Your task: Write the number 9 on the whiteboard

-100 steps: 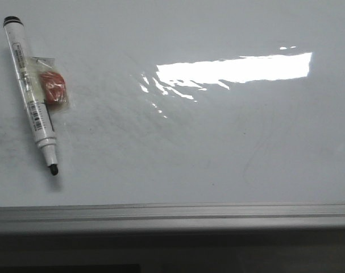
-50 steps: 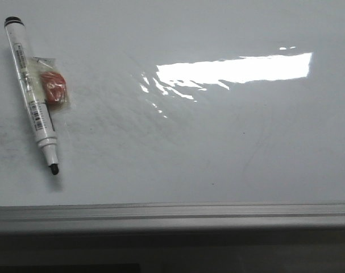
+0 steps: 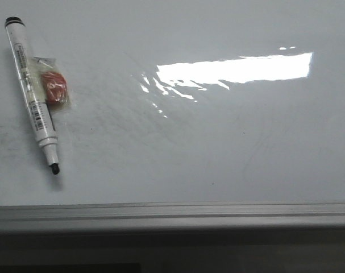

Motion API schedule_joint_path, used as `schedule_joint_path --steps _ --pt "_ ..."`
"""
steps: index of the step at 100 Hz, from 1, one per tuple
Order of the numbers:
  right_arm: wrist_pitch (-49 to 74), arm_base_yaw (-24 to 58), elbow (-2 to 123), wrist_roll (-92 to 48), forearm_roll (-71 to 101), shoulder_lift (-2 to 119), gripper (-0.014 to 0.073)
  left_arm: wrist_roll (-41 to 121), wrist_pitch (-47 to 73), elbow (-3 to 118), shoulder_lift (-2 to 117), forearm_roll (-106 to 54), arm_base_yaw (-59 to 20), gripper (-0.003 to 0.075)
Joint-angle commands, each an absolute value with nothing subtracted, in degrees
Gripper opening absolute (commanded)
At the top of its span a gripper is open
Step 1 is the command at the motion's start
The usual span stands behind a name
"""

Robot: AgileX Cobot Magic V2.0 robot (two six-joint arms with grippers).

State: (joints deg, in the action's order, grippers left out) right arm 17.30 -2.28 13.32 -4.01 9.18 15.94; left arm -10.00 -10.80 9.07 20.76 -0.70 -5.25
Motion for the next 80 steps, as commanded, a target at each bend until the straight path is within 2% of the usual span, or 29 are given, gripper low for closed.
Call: schedule_joint_path --steps 1,24,41,58,80 --pt "12.7 -2.2 15.0 -4.1 9.4 16.8 -0.0064 -15.0 -15.8 11.3 21.7 -0.5 -10.2 0.0492" --pt "12.7 -2.2 15.0 -4.1 9.4 16.8 -0.0064 -18.5 -15.1 11.3 23.4 -0.6 -30.1 0.0492" --pt "12.7 -2.2 15.0 -4.1 9.4 16.8 -0.0064 -18.5 -15.8 11.3 29.5 -1.4 -42.3 0.049" --pt "12.7 -2.2 15.0 -4.1 9.4 16.8 -0.0064 -18.5 -20.7 11.3 37.4 -2.8 -48.4 0.0481" --pt "12.8 -2.2 15.0 -4.1 9.4 16.8 -0.0064 -20.4 -29.9 11.3 47.1 -4.0 -49.3 0.0459"
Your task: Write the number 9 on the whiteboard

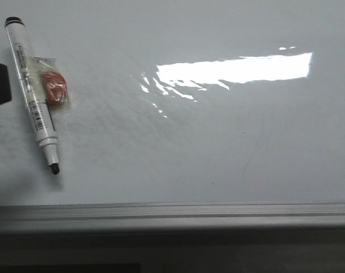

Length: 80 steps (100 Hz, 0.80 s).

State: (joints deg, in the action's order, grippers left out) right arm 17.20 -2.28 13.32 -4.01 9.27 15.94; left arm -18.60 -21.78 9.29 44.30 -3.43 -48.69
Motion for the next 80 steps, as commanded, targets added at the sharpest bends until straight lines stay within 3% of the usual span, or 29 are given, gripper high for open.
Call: schedule_joint_path --steps 1,53,59,66,76,80 --pt "12.8 -2.2 15.0 -4.1 9.4 16.8 -0.0064 -20.7 -30.5 11.3 47.6 -4.0 -49.3 0.0459" --pt "12.8 -2.1 15.0 -4.1 9.4 16.8 -0.0064 -27.9 -38.6 11.3 61.1 -2.1 -49.3 0.0431" --pt "13.0 -2.0 15.0 -4.1 9.4 16.8 -0.0064 -27.9 -38.5 11.3 62.6 -3.7 -49.3 0.037" --pt "14.0 -1.2 15.0 -4.1 9.4 16.8 -0.0064 -27.9 -38.3 11.3 64.0 -5.3 -49.3 0.0246" --pt "15.6 0.6 15.0 -4.1 9.4 17.0 -0.0064 -27.9 -38.2 11.3 65.6 -7.0 -49.3 0.0001" --pt "16.0 1.5 15.0 -4.1 9.4 17.2 -0.0064 -27.9 -38.3 11.3 66.1 -7.0 -49.3 -0.0017"
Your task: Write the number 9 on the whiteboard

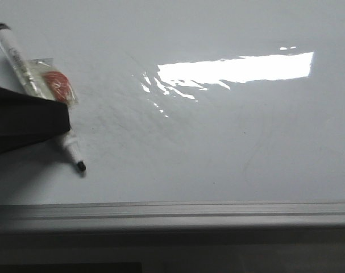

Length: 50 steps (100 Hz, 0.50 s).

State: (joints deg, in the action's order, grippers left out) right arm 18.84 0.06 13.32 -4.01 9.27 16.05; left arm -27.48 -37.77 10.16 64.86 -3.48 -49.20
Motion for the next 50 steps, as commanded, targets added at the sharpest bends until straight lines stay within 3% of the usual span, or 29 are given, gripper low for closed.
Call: schedule_joint_path --steps 1,21,50 --pt "16.0 1.7 15.0 -4.1 9.4 17.4 -0.0064 -27.9 -38.3 11.3 66.2 -7.0 -49.3 -0.0019" --pt "19.9 10.7 17.3 -4.6 9.4 20.8 -0.0064 -28.0 -38.6 11.3 66.3 -5.0 -49.3 -0.002" --pt "30.6 29.2 28.5 -5.8 9.4 30.6 -0.0054 -27.9 -39.6 11.6 63.0 10.8 -49.3 -0.0021"
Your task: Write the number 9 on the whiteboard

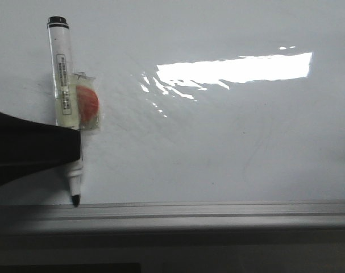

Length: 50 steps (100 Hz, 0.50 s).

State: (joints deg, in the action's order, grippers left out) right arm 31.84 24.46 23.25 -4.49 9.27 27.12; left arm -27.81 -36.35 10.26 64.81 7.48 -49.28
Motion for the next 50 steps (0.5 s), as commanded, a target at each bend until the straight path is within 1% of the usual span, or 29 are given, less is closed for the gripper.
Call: schedule_joint_path --steps 1,8,15,20,27,30,39,50 --pt "30.7 29.6 28.9 -6.0 9.4 31.1 -0.0051 -27.7 -39.3 11.6 63.0 11.1 -49.3 -0.0021" --pt "31.1 34.4 32.1 -6.2 9.4 33.9 0.0022 -27.6 -36.1 12.5 62.2 14.6 -49.3 -0.0021" --pt "31.1 39.2 35.2 -6.2 9.4 36.7 0.0155 -27.6 -31.2 13.9 61.5 19.4 -49.3 -0.0021" --pt "30.9 43.0 37.4 -6.2 9.4 38.9 0.0268 -27.6 -28.1 15.1 60.9 23.9 -49.3 -0.0021" --pt "30.4 47.2 39.8 -6.2 9.4 42.2 0.036 -27.6 -24.9 16.8 60.2 29.6 -49.3 -0.0021" --pt "30.0 49.0 41.0 -6.2 9.4 43.9 0.0374 -27.6 -23.9 17.7 59.9 32.0 -49.3 -0.0021" --pt "29.2 52.0 43.5 -6.2 9.4 48.0 0.0374 -27.6 -22.7 19.5 59.0 39.8 -49.3 -0.0021" --pt "28.3 53.6 46.5 -6.2 9.4 53.2 0.0374 -27.6 -21.8 20.7 58.8 47.1 -49.3 -0.0021"
